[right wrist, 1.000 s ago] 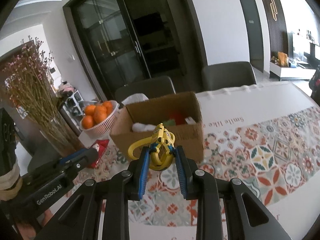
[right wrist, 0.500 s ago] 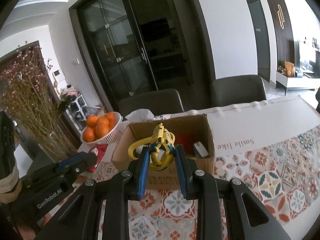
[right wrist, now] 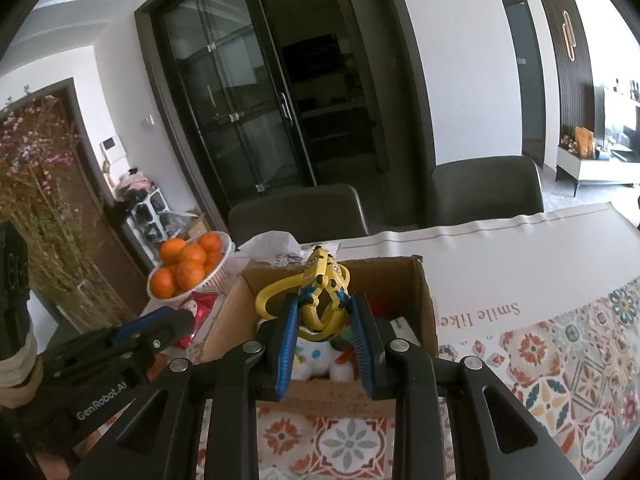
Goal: Organize soft objects
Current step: 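Lift the candy packet and Minion toy and carry both into the box, then open both tools to release the candy packet and Minion into the box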
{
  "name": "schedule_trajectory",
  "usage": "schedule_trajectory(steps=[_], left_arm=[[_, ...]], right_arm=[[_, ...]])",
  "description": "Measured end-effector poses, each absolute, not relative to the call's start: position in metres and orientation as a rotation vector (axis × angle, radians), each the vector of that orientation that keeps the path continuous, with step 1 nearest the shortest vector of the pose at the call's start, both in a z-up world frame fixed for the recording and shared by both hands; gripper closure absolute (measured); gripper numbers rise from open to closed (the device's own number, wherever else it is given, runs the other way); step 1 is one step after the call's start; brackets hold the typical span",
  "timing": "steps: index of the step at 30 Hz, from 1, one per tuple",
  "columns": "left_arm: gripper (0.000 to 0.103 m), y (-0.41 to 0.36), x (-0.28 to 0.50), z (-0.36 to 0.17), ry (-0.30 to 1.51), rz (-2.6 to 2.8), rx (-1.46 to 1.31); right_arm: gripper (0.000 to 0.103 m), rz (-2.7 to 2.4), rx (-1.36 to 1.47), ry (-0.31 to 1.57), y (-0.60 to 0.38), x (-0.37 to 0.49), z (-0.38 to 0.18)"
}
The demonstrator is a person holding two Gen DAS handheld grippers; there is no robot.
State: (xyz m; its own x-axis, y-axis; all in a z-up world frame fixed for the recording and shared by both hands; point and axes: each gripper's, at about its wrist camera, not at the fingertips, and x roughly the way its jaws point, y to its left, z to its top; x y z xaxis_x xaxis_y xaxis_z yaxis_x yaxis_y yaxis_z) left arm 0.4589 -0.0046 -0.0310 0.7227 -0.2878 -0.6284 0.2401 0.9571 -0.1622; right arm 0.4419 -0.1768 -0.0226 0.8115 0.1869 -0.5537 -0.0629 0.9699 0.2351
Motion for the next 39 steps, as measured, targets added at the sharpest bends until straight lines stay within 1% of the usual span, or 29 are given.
schedule_trajectory(steps=[19, 25, 27, 29, 32, 34, 35, 36, 39], left_arm=[[0.08, -0.017, 0.515, -0.089, 0.858, -0.263, -0.029], [0.079, -0.018, 0.518, -0.096, 0.878, -0.255, -0.02], [0.079, -0.018, 0.518, -0.096, 0.88, -0.248, -0.013], [0.079, -0.017, 0.515, -0.095, 0.871, -0.236, -0.003], [0.075, -0.014, 0.506, -0.089, 0.856, -0.221, 0.002], [0.073, -0.011, 0.5, -0.084, 0.849, -0.206, 0.007], [0.071, -0.009, 0.496, -0.081, 0.841, -0.201, 0.007], [0.067, -0.008, 0.493, -0.078, 0.837, -0.195, 0.009], [0.062, -0.003, 0.477, -0.067, 0.812, -0.179, 0.022]], right_arm=[[0.075, 0.117, 0.187, 0.796, -0.18, 0.498, -0.083], [0.07, 0.111, 0.183, 0.838, -0.181, 0.505, -0.094], [0.066, 0.101, 0.179, 0.849, -0.181, 0.505, -0.095], [0.066, 0.098, 0.168, 0.85, -0.18, 0.503, -0.094], [0.061, 0.091, 0.154, 0.847, -0.177, 0.498, -0.089], [0.061, 0.079, 0.147, 0.841, -0.177, 0.492, -0.084], [0.059, 0.073, 0.145, 0.836, -0.177, 0.488, -0.081], [0.055, 0.072, 0.145, 0.833, -0.176, 0.485, -0.078], [0.052, 0.055, 0.132, 0.811, -0.174, 0.47, -0.068]])
